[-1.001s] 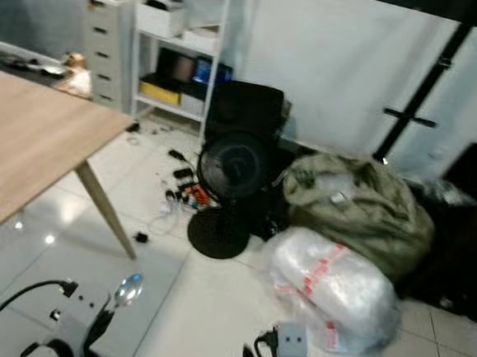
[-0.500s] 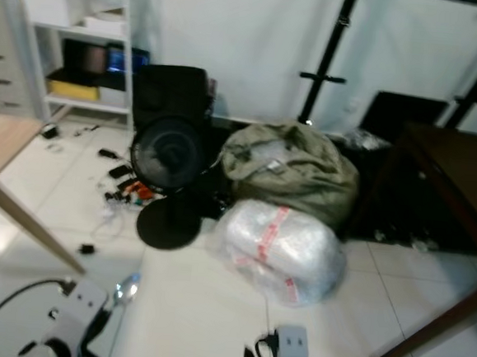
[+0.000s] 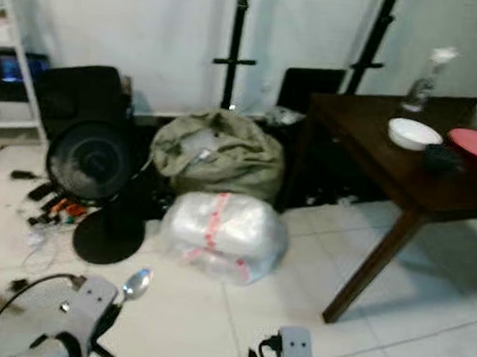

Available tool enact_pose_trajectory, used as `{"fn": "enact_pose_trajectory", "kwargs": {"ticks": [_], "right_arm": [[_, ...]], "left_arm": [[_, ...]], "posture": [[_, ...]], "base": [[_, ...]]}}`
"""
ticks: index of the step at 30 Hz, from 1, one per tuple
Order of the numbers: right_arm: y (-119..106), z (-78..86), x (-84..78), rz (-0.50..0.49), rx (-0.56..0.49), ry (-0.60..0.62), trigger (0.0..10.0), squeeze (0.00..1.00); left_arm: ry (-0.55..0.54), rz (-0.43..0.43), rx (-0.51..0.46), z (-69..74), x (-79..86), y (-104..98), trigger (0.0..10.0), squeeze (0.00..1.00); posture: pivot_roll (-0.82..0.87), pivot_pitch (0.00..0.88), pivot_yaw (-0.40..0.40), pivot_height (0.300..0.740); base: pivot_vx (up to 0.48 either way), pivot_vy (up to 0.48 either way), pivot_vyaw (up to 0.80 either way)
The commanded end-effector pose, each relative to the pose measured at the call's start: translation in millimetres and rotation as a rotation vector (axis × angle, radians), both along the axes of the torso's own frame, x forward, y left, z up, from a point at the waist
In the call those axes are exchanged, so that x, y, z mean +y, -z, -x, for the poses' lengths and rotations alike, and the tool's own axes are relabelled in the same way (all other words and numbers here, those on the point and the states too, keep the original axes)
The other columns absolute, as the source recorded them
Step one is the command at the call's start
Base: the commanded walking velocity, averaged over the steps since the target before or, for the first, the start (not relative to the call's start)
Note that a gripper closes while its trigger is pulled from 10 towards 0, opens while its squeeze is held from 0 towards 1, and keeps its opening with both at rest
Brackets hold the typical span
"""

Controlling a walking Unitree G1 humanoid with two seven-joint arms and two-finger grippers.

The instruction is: Setting the table

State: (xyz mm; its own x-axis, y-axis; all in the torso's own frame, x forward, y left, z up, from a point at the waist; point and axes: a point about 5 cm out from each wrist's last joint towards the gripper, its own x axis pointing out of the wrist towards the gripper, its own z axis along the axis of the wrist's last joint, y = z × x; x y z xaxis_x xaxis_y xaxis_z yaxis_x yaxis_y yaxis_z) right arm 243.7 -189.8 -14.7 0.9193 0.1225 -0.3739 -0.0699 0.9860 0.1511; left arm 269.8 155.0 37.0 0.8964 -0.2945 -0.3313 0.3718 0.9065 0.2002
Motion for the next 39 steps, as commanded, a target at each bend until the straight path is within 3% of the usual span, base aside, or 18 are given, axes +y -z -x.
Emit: {"fn": "enact_pose_trajectory", "kwargs": {"ticks": [1,22,39], "right_arm": [[9,8.9,3.5,-0.027,0.035,0.007,10.0,0.0],[9,9.6,3.0,-0.03,0.033,0.018,10.0,0.0],[10,11.0,3.4,-0.034,0.031,0.023,10.0,0.0]], "left_arm": [[-0.006,-0.018,0.034,5.5,4.7,8,10.0,0.0],[0.013,0.013,0.077,5.2,-1.0,9,10.0,0.0],[0.024,0.151,0.072,4.0,-5.3,-4,10.0,0.0]], "posture": [[0.04,0.044,0.061,0.74],[0.03,0.05,0.065,0.74],[0.03,0.054,0.067,0.74]], "base": [[0.0,0.0,-0.78],[0.0,0.0,-0.78],[0.0,0.0,-0.78]]}}
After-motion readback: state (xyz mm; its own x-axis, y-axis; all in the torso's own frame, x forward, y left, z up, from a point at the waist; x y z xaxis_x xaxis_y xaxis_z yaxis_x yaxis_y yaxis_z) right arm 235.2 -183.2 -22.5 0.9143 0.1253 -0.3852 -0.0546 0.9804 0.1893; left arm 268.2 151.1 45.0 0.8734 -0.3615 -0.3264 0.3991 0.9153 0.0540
